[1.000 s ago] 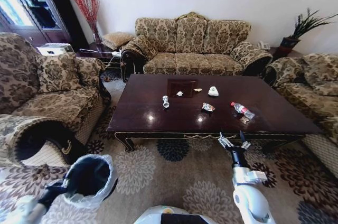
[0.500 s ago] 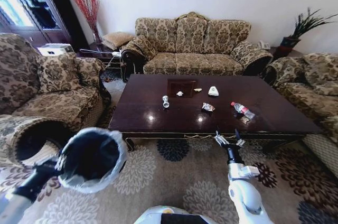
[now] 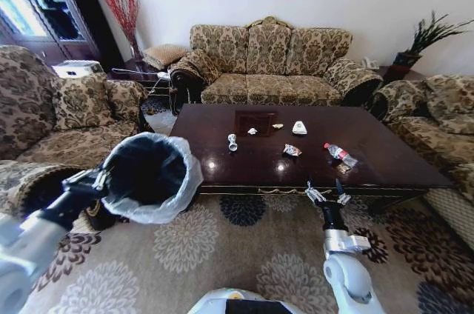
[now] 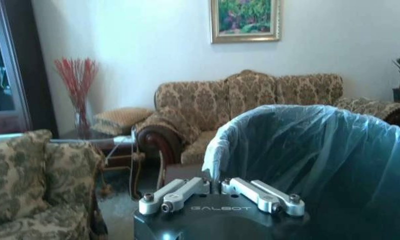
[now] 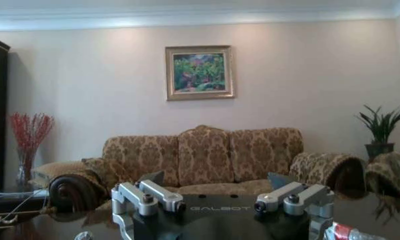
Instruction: Move to the front of the table and place the trash on the table into the trash bin.
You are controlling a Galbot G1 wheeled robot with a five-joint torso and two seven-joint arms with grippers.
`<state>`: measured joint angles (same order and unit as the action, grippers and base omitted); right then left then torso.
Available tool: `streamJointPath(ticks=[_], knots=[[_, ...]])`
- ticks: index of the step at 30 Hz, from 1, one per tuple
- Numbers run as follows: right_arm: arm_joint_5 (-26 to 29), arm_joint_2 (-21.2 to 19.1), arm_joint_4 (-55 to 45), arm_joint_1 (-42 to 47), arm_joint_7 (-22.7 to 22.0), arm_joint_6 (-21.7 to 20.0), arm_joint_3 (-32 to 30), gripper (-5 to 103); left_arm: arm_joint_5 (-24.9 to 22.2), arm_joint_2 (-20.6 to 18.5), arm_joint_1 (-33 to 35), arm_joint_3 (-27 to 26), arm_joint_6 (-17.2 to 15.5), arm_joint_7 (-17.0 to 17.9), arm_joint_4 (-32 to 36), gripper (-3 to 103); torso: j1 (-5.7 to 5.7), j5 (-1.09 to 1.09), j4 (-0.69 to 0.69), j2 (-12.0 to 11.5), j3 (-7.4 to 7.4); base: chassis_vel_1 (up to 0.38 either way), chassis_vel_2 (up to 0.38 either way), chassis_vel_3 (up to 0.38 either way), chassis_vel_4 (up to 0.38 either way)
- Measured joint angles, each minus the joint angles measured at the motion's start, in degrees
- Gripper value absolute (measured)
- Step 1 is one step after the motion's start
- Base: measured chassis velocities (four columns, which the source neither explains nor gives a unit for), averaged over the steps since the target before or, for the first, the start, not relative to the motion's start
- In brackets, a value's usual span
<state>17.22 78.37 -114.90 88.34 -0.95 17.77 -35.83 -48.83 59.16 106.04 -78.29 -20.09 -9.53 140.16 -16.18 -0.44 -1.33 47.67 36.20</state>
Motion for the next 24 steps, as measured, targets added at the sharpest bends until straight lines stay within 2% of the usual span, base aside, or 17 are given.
streamJointPath(ticks=[1, 3, 5, 8, 9, 11, 15, 18, 24], knots=[[0.0, 0.0, 0.0, 0.0, 0.0, 0.0, 0.0, 100, 0.0, 0.0, 0.0, 0.0, 0.0, 0.0, 0.0, 1, 0.0, 0.0, 0.0, 0.0, 0.0, 0.0, 0.0, 0.0, 0.0], [-0.03, -0.24, -0.46, 0.52, 0.44, 0.05, -0.21, 100, 0.04, -3.5, -1.92, 2.28, 0.0, 0.18, -3.08, 1, 0.0, -0.03, 0.03, 0.0, 0.0, 0.0, 0.0, 0.0, 0.0], [0.01, -0.25, -0.62, 0.71, 0.57, 0.1, -0.32, 100, 0.05, -4.34, -2.32, 2.71, 0.0, 0.19, -3.85, 1, 0.0, -0.03, 0.04, 0.0, 0.0, 0.0, 0.0, 0.0, 0.0], [0.03, 0.13, -1.27, 1.64, 1.41, 0.41, -0.86, 100, 0.02, -9.88, -4.3, 4.3, -0.07, 0.31, -8.96, 1, 0.0, -0.01, 0.03, 0.0, 0.0, 0.0, 0.0, 0.0, 0.0], [0.03, 0.13, -1.27, 1.64, 1.41, 0.41, -0.86, 100, 0.02, -9.88, -4.3, 4.3, -0.07, 0.31, -8.96, 1, 0.0, -0.01, 0.03, 0.0, 0.0, 0.0, 0.0, 0.0, 0.0], [-0.13, 0.69, -1.41, 1.94, 1.91, 0.46, -0.93, 100, -0.56, -13.19, -5.93, 4.96, -0.26, 0.59, -12.33, 1, 0.0, -0.01, 0.03, 0.0, 0.0, 0.0, 0.0, 0.0, 0.0], [-0.39, 1.28, -1.43, 1.82, 2.44, 0.47, -0.83, 100, -1.58, -15.95, -8.35, 5.94, -0.67, 1.08, -15.32, 1, 0.0, -0.02, 0.04, 0.0, 0.0, 0.0, 0.0, 0.0, 0.0], [-0.42, 1.46, -1.41, 1.3, 2.56, 0.46, -0.73, 100, -2.03, -16.42, -9.38, 6.78, -0.7, 1.2, -15.87, 1, 0.0, -0.01, 0.04, 0.0, 0.0, 0.0, 0.0, 0.0, 0.0], [-0.36, 1.52, -1.08, 0.78, 2.56, 0.34, -0.72, 100, -2.0, -14.92, -10.31, 8.75, -0.71, 1.17, -14.99, 1, 0.01, -0.01, 0.02, 0.0, -0.01, -0.016, 0.011, 0.021, -0.013]])
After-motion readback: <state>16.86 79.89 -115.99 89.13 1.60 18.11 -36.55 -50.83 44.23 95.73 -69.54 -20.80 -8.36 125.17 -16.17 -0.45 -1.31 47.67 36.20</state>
